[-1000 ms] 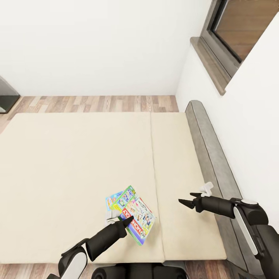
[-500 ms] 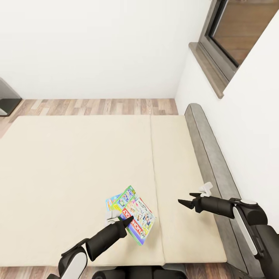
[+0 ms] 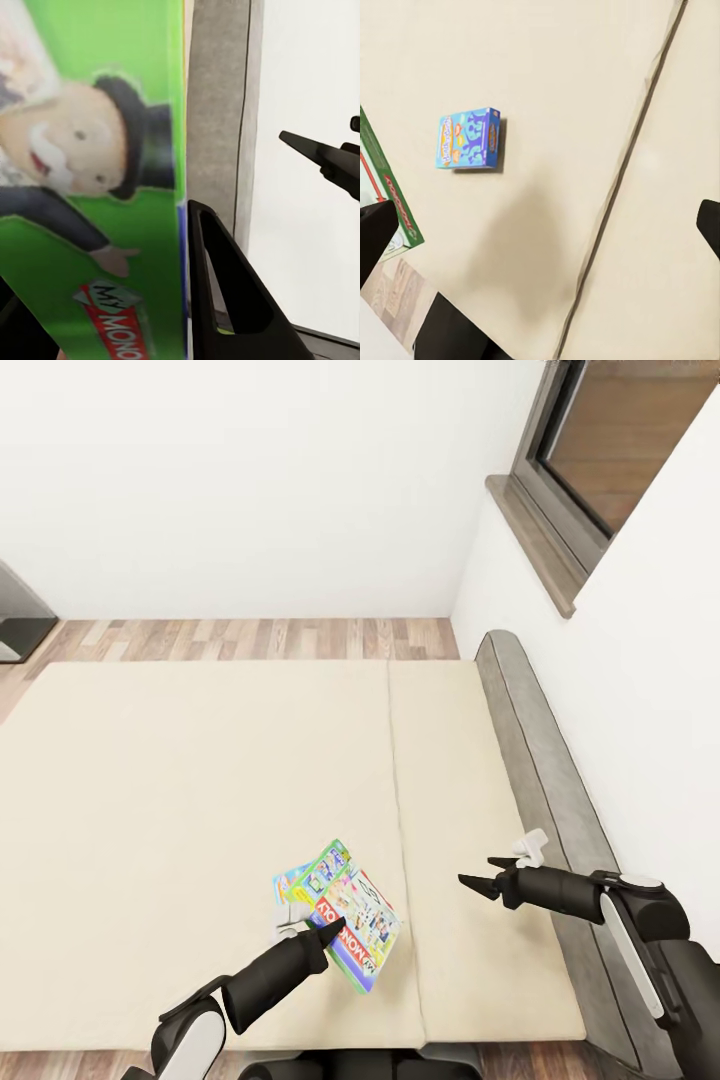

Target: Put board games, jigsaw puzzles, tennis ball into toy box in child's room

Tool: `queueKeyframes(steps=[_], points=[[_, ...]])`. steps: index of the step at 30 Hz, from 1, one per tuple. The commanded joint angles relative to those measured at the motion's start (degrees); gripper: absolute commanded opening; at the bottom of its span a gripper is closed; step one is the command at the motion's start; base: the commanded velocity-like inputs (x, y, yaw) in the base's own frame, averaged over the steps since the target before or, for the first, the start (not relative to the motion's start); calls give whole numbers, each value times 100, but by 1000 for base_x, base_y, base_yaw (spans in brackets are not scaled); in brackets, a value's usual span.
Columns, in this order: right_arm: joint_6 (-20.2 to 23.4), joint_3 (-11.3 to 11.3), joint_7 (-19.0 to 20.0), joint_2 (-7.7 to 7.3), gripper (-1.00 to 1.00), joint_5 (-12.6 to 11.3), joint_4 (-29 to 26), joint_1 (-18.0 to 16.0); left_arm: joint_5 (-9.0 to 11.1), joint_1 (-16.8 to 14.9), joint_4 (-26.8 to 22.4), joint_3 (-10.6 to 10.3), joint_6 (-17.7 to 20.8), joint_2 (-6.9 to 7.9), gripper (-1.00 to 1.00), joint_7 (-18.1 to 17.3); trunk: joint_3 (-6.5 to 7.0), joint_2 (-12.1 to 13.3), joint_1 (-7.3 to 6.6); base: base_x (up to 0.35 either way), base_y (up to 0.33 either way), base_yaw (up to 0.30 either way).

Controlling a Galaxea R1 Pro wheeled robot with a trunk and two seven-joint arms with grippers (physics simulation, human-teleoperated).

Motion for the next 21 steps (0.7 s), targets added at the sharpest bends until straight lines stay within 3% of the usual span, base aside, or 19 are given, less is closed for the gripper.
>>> queueKeyframes(steps=[1, 21], points=[[47, -1, 1, -1, 100, -33, -5, -3, 42, -3, -4, -4, 28, 3, -100, 0, 0, -9, 3, 0, 0, 0], [51, 7, 4, -10, 100, -34, -37, -3, 43, -3, -4, -5, 28, 1, -100, -33, 165, -9, 3, 0, 0, 0]])
